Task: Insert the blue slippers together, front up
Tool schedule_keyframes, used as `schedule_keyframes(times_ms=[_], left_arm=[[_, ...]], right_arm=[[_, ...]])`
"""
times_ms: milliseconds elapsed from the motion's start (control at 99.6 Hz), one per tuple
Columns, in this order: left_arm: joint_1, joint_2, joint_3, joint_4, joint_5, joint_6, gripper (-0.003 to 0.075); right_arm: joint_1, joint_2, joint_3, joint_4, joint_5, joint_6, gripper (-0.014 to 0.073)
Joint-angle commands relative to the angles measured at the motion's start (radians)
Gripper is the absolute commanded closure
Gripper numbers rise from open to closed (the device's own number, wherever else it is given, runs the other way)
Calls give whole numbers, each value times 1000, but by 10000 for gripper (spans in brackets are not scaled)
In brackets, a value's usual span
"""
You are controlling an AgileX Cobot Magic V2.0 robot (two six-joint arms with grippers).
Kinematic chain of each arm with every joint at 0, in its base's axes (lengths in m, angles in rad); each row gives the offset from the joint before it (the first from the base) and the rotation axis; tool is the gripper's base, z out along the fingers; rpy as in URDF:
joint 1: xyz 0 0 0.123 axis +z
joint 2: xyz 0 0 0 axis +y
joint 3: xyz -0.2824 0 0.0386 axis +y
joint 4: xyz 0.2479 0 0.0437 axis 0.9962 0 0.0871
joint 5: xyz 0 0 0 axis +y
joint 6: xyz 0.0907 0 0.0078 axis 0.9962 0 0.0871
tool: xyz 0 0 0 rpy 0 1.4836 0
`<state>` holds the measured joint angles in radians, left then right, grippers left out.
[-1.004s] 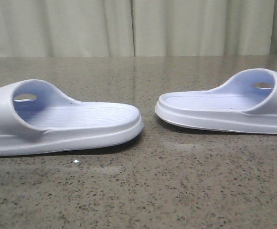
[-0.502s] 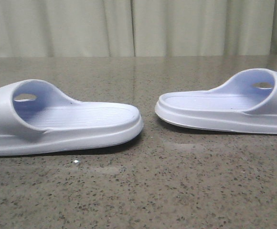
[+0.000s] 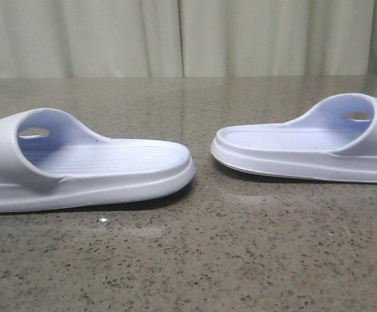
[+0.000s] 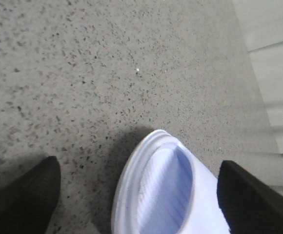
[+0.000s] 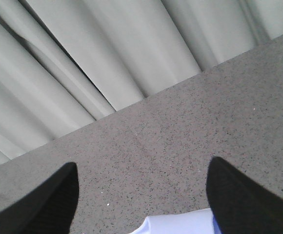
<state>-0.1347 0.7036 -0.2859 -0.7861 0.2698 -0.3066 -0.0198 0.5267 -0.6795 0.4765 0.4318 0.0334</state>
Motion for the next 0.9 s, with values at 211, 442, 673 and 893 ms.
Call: schedule_keyframes(times_ms=[211,442,673,893], left_arm=[[-8,129,-84,-31,25,55,150],[-8,205,-84,-230,31,253,150],[-8,251,-84,-380,82,413,150],[-8,276,-84,-378,160,422,160]], right_arm=[[-1,10,-37,13,-66,-5,116],[-1,10,-37,13,-66,-5,116],[-1,10,-37,13,-66,-5,116],[-1,10,-37,13,-81,-5,116]])
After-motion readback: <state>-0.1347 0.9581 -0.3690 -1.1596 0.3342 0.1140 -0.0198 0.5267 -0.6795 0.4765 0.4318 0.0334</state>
